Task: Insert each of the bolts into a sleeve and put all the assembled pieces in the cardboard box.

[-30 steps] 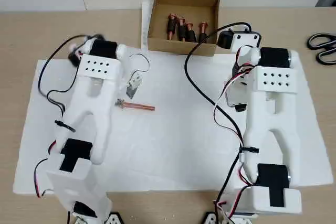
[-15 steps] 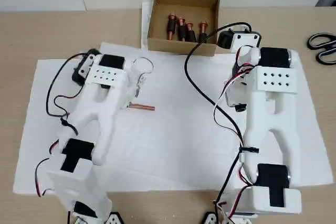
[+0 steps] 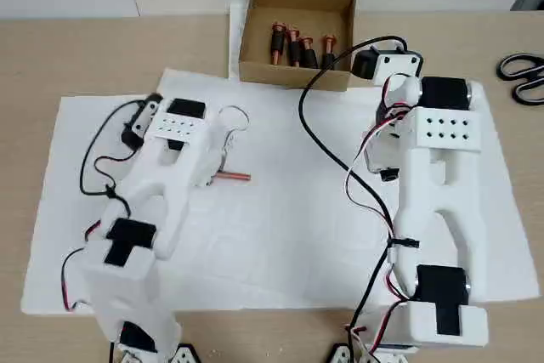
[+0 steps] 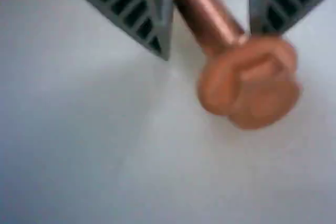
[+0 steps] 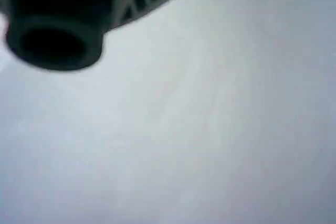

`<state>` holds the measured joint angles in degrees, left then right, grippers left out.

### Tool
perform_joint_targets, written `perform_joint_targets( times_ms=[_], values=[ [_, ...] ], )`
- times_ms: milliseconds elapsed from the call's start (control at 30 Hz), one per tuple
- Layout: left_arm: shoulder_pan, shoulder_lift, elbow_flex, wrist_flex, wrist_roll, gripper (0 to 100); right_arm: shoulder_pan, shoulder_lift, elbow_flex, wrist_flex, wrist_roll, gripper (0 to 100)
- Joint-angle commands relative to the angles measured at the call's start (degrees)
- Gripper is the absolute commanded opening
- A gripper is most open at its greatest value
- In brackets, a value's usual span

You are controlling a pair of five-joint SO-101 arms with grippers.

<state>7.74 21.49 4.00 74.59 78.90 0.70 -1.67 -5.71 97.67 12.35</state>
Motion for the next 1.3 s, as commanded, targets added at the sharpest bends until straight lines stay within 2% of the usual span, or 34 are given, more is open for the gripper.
perform_joint_targets(
  times_ms=[0,200,333,400,500,633,833,1000,1133,1167,1267],
  values=[
    [-1.32,2.02,-0.13,-1.85,0.18,9,-0.04,-3.38,-2.99,0.84,0.09,0.4],
    [-1.76,1.67,-1.01,-1.58,0.18,9,-0.04,-3.38,-2.99,0.84,0.09,0.4],
    [-1.67,-0.88,-1.01,-1.85,-0.26,0,-0.04,-3.38,-2.99,0.84,0.09,0.4],
    [-1.58,-2.55,-1.01,-1.58,-0.35,1,-0.04,-3.30,-2.99,0.84,0.09,0.4],
    [-1.49,-5.98,-1.01,-1.49,-3.96,1,-0.04,-3.30,-2.90,0.84,0.09,0.4],
    [0.62,-12.57,-1.01,0.26,-13.71,1,-0.04,-3.30,-2.90,0.84,0.09,0.4],
    [2.20,-19.43,-1.01,6.42,-36.84,1,-0.04,-3.30,-1.14,0.57,0.09,0.4],
    [0.26,-19.52,-0.75,10.46,-47.38,1,0.22,-3.38,0.79,0.31,0.09,0.4],
    [-0.09,-19.52,-0.66,10.02,-68.66,1,-0.04,-3.38,0.53,0.31,0.09,0.4],
    [-0.18,-19.52,-0.57,9.14,-70.77,1,-0.04,-3.38,0.53,0.31,0.09,0.4],
    [-0.70,-19.52,-0.57,6.95,-71.21,1,-0.04,-3.38,0.53,0.31,0.09,0.4]
  ],
)
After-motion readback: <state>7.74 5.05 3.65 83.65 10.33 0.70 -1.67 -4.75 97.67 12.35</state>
